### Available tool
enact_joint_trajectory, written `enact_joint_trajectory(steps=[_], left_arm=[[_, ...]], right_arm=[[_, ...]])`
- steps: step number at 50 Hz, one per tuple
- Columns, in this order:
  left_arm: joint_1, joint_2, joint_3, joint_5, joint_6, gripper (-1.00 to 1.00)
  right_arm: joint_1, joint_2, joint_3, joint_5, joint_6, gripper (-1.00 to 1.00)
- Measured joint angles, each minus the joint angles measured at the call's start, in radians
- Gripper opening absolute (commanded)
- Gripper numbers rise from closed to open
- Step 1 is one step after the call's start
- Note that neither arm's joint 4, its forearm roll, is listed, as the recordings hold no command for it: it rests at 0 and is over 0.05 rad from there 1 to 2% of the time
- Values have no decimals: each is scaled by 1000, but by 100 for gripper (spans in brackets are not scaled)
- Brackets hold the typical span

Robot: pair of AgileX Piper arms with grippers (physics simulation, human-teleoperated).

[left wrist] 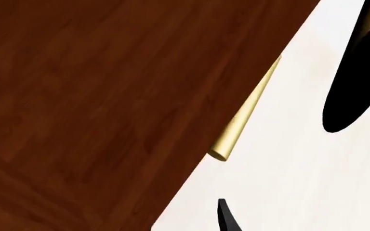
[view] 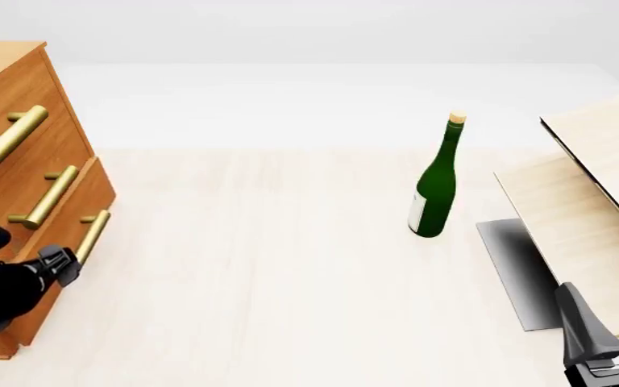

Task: Put the bowl in the bottom drawer of the cabinet and close it.

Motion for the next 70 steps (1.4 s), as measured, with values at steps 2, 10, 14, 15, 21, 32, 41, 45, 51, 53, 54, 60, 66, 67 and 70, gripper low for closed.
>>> enact_joint_trajectory(steps=[2, 10, 14, 15, 21, 32, 41, 45, 51, 53, 54, 60, 66, 67, 70], left_arm=[[2, 0, 4, -5, -2, 100], [11, 2, 20, -27, -11, 100], [18, 4, 30, -43, -16, 100], [20, 4, 33, -46, -17, 100], [30, 5, 49, -64, -23, 100], [45, 7, 71, -96, -34, 100], [55, 5, 86, -113, -15, 100], [75, 4, 104, -118, 17, 100], [124, 3, 134, -132, 72, 100], [148, 3, 144, -137, 94, 100], [160, 3, 148, -140, 103, 100], [223, 10, 171, -205, 136, 100], [265, 18, 185, -270, 124, 100], [270, 21, 187, -281, 119, 100], [280, 27, 192, -309, 108, 100]], right_arm=[[0, 0, 0, 0, 0, 100], [0, 0, 0, 0, 0, 100], [0, 0, 0, 0, 0, 100], [0, 0, 0, 0, 0, 100], [0, 0, 0, 0, 0, 100], [0, 0, 0, 0, 0, 100], [0, 0, 0, 0, 0, 100], [0, 0, 0, 0, 0, 100], [0, 0, 0, 0, 0, 100], [0, 0, 0, 0, 0, 100], [0, 0, 0, 0, 0, 100], [0, 0, 0, 0, 0, 100], [0, 0, 0, 0, 0, 100], [0, 0, 0, 0, 0, 100], [0, 0, 0, 0, 0, 100]])
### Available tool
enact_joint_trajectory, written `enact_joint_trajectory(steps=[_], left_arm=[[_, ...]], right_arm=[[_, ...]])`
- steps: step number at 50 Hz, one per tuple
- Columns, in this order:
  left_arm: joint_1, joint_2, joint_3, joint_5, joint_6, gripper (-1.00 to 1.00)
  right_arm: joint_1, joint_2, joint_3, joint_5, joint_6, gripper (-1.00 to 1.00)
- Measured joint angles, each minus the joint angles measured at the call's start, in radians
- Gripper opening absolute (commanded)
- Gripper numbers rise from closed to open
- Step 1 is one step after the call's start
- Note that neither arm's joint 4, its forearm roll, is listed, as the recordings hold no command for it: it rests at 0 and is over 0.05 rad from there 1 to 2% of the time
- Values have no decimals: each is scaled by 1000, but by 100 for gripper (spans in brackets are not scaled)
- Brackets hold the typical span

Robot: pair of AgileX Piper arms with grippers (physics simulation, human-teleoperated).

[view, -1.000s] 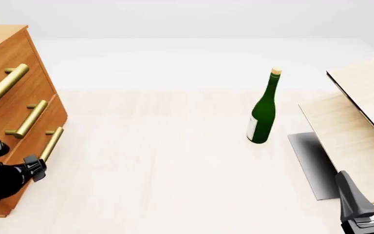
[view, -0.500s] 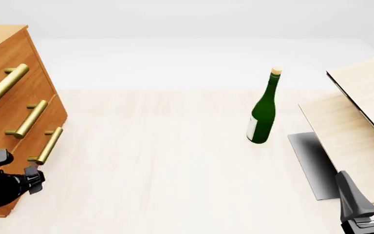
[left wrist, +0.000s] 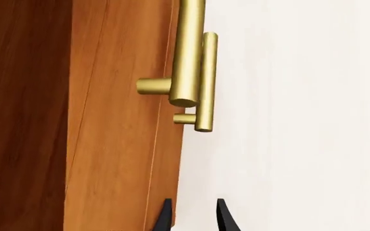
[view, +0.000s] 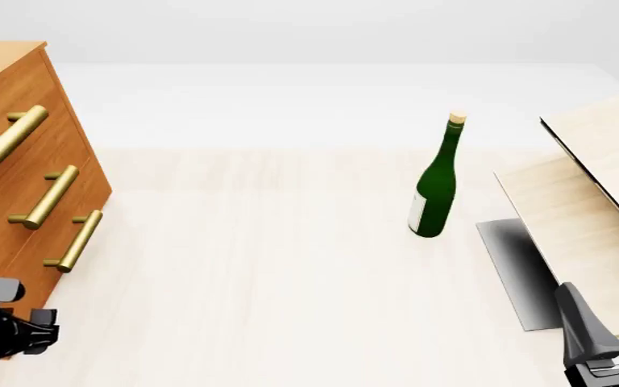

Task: Put the bowl in the bottom drawer of the cabinet and close it.

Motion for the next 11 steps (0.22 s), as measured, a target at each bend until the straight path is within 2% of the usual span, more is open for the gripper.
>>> enact_joint_trajectory(steps=[11], left_arm=[[17, 11, 9, -55, -30, 100]], right_arm=[[0, 0, 0, 0, 0, 100]])
